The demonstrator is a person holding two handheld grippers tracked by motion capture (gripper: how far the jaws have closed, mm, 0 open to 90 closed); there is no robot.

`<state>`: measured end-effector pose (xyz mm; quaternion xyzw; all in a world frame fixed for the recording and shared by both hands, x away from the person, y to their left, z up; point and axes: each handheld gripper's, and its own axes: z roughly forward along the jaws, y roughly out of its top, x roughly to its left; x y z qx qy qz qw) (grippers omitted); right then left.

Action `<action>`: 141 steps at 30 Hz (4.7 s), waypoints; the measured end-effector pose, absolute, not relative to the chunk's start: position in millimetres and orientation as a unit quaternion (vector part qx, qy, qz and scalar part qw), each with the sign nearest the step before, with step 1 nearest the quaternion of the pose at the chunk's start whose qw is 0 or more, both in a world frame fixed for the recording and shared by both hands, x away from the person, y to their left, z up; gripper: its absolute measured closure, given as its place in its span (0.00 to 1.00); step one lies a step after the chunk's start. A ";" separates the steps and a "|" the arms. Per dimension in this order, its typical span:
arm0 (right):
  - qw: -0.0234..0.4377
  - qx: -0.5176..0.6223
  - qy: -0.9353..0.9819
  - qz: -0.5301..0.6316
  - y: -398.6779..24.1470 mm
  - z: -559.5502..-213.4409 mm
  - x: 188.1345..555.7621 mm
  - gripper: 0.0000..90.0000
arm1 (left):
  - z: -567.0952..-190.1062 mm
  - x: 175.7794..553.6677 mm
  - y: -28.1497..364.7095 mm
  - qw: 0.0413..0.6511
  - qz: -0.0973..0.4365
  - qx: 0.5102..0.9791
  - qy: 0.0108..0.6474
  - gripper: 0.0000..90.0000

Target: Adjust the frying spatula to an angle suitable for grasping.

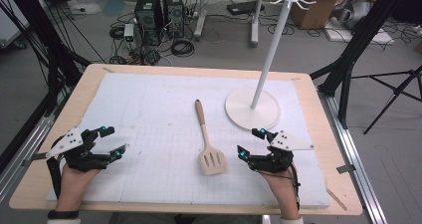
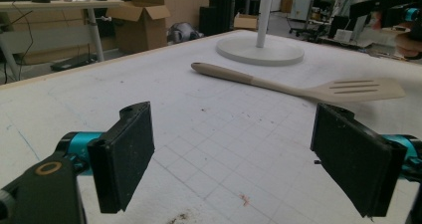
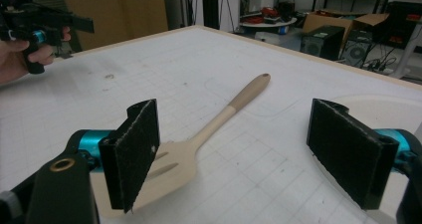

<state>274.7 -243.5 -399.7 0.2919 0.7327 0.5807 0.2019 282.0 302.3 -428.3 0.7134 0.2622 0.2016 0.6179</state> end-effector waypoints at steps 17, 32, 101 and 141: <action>0.202 0.309 0.744 0.557 -209.1 -388.3 293.8 0.24 | -429.1 282.2 302.7 0.618 0.202 0.713 0.262 0.20; 0.192 0.331 0.749 0.541 -183.1 -383.6 310.5 0.25 | -429.3 282.4 302.0 0.615 0.204 0.716 0.261 0.20; 0.143 0.489 0.822 0.254 -74.5 -423.5 377.3 0.61 | -433.1 283.5 301.5 0.612 0.198 0.718 0.265 0.20; 0.135 0.453 0.843 0.256 -76.9 -421.4 376.5 0.86 | -433.2 281.2 301.5 0.609 0.201 0.721 0.263 0.20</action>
